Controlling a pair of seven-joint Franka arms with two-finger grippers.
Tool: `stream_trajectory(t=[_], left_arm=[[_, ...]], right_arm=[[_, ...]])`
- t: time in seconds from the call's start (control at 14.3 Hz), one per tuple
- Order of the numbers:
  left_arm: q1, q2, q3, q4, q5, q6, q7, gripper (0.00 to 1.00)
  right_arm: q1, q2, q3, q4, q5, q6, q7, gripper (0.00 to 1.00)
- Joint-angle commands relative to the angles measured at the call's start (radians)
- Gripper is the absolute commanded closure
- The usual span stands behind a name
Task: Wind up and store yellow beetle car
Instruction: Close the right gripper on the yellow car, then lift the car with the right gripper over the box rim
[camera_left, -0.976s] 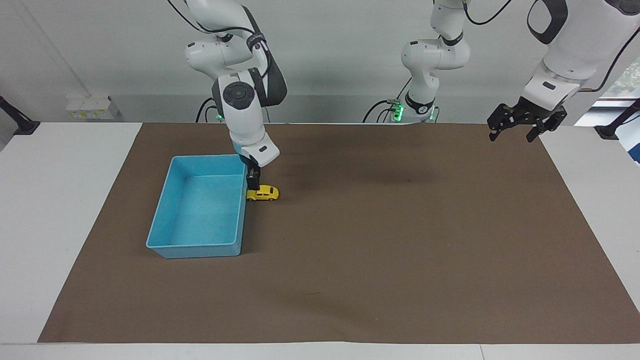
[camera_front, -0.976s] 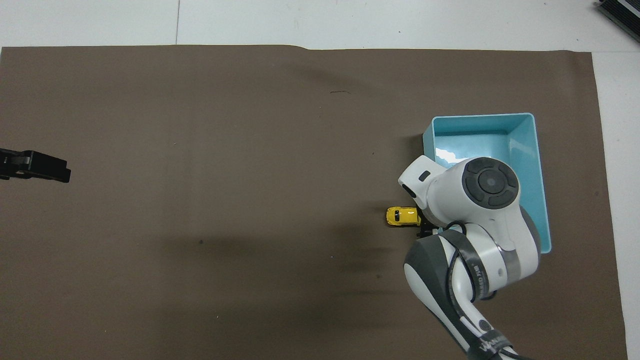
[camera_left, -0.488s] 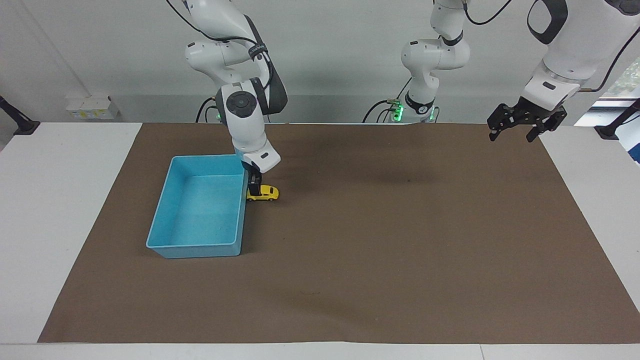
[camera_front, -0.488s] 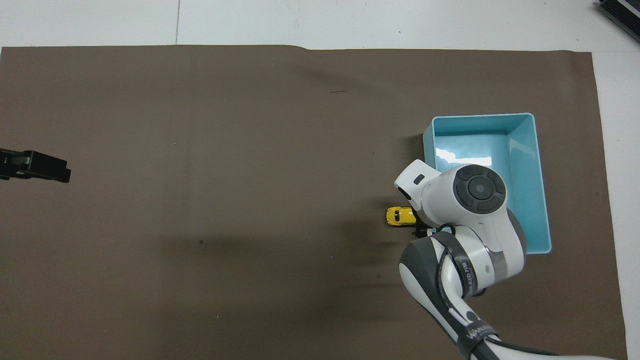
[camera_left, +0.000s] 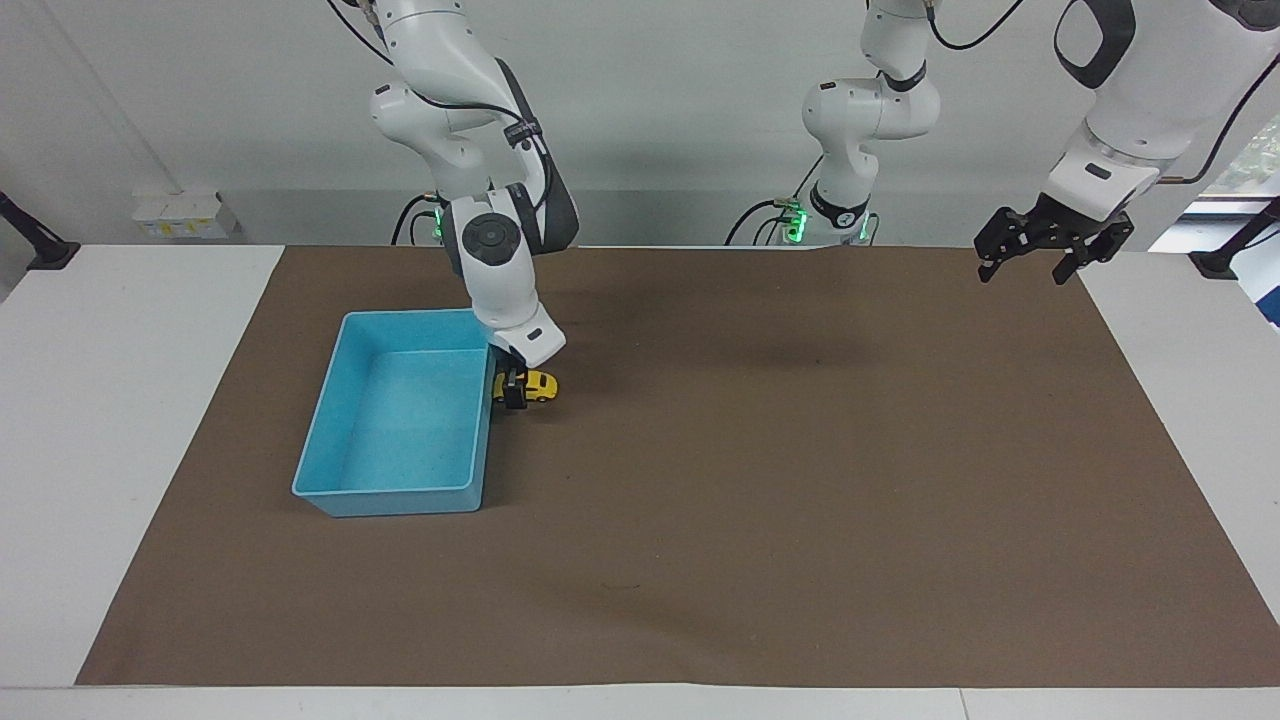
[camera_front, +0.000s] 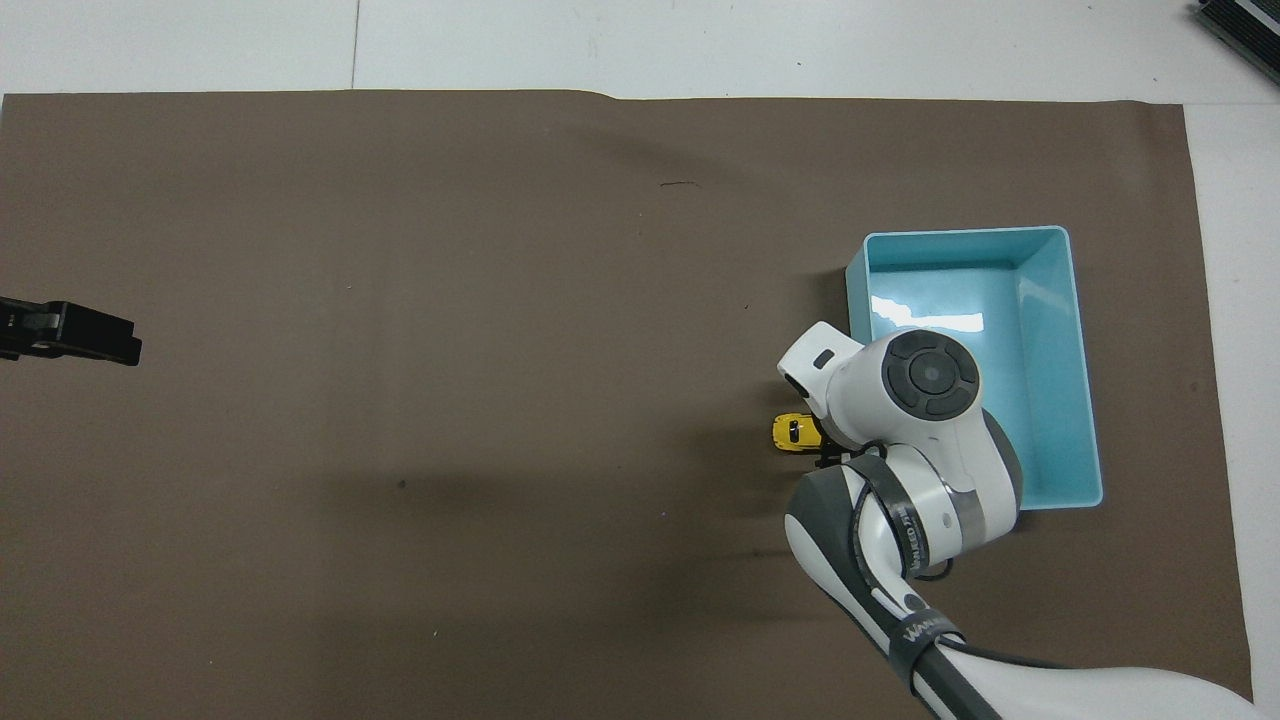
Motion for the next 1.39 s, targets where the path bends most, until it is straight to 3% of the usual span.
stream_trajectory(t=[0.0,0.14,0.35,0.42,0.49,0.56,1.32], left_arm=[[0.004,-0.004,-0.002,0.009,0.017,-0.021,0.006,0.0],[0.004,-0.004,-0.002,0.009,0.017,-0.021,0.006,0.0],[0.004,-0.004,-0.002,0.009,0.017,-0.021,0.006,0.0],[0.002,-0.003,-0.002,0.009,0.017,-0.021,0.006,0.0],[0.002,-0.004,-0.002,0.009,0.017,-0.021,0.006,0.0],[0.004,-0.003,-0.002,0.009,0.017,-0.021,0.006,0.0],[0.002,-0.003,-0.002,0.009,0.017,-0.021,0.006,0.0]], right_arm=[[0.0,0.01,-0.003,-0.003,-0.009,0.019,-0.013,0.15],[0.001,0.01,-0.003,-0.001,-0.009,0.017,-0.015,0.24],[0.001,0.009,-0.003,-0.001,-0.009,0.017,-0.018,0.45],[0.0,0.01,-0.003,-0.001,-0.009,0.017,-0.018,0.61],[0.001,0.009,-0.003,-0.001,-0.009,0.017,-0.018,0.9],[0.001,0.01,-0.003,-0.001,-0.009,0.017,-0.018,1.0],[0.035,0.041,-0.001,0.126,-0.004,-0.067,0.01,1.0]])
